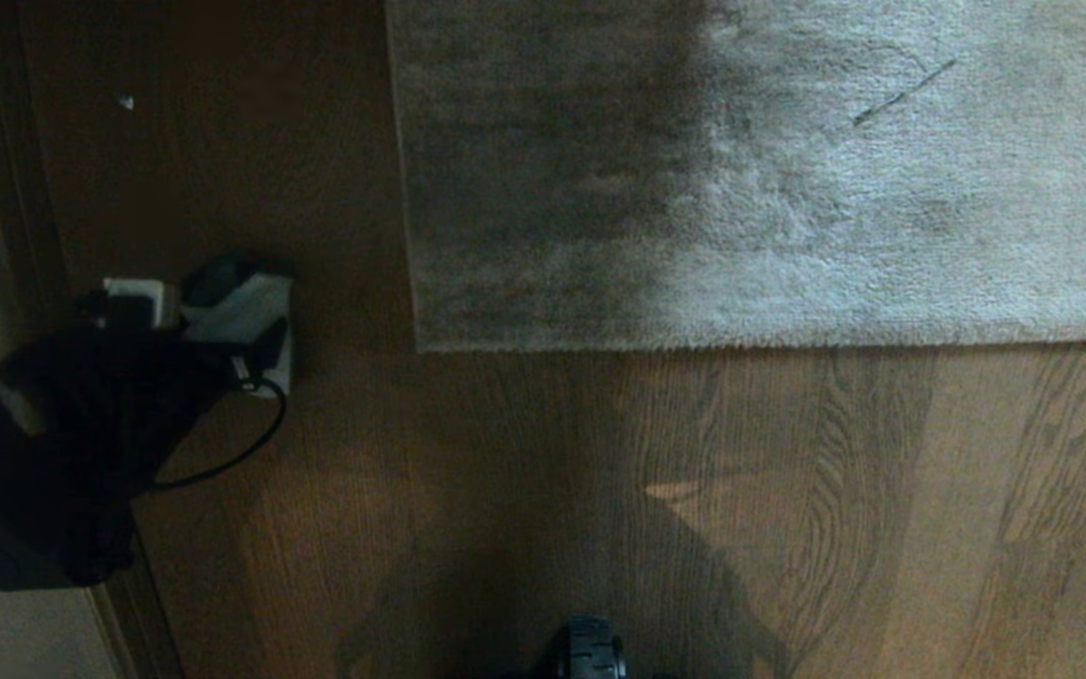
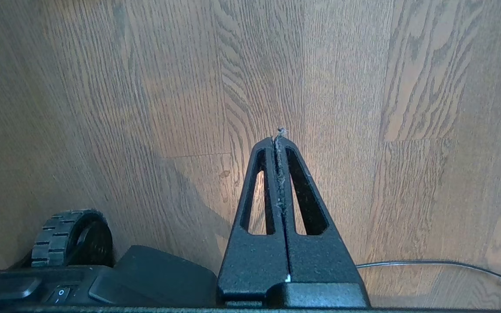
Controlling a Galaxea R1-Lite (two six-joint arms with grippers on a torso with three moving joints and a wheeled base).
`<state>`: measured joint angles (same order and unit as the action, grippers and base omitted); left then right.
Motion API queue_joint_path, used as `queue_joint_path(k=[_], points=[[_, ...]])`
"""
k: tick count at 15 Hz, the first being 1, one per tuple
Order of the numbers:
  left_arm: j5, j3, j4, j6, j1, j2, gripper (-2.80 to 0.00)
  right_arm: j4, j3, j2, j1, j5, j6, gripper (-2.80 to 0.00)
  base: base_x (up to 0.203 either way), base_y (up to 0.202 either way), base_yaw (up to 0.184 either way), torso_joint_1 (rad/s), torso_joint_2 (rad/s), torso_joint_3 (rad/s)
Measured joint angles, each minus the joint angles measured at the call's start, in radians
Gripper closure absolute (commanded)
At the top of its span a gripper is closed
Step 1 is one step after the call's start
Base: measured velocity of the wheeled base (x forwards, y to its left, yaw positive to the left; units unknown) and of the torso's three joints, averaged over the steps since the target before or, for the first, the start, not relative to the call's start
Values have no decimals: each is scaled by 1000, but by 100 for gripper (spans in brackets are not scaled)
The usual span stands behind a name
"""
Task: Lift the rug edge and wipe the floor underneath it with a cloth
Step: Pick up the rag
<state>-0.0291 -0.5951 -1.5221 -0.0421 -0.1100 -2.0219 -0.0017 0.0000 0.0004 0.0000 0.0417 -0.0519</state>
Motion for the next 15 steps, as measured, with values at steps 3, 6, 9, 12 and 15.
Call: queue_joint_path(k=[3, 6, 9, 12, 15], points=[[0, 0, 0, 0, 0, -1, 0, 0, 0, 0, 0, 0, 0, 0, 0, 0, 0, 0, 0, 0], [1, 1, 0, 0, 0, -1, 0, 0, 0, 0, 0, 0, 0, 0, 0, 0, 0, 0, 0, 0], [1, 5, 0, 1, 0, -1, 0, 0, 0, 0, 0, 0, 0, 0, 0, 0, 0, 0, 0, 0], [2, 7, 0, 0, 1, -1, 0, 0, 0, 0, 0, 0, 0, 0, 0, 0, 0, 0, 0, 0], [2, 10, 0, 0, 1, -1, 0, 0, 0, 0, 0, 0, 0, 0, 0, 0, 0, 0, 0, 0]])
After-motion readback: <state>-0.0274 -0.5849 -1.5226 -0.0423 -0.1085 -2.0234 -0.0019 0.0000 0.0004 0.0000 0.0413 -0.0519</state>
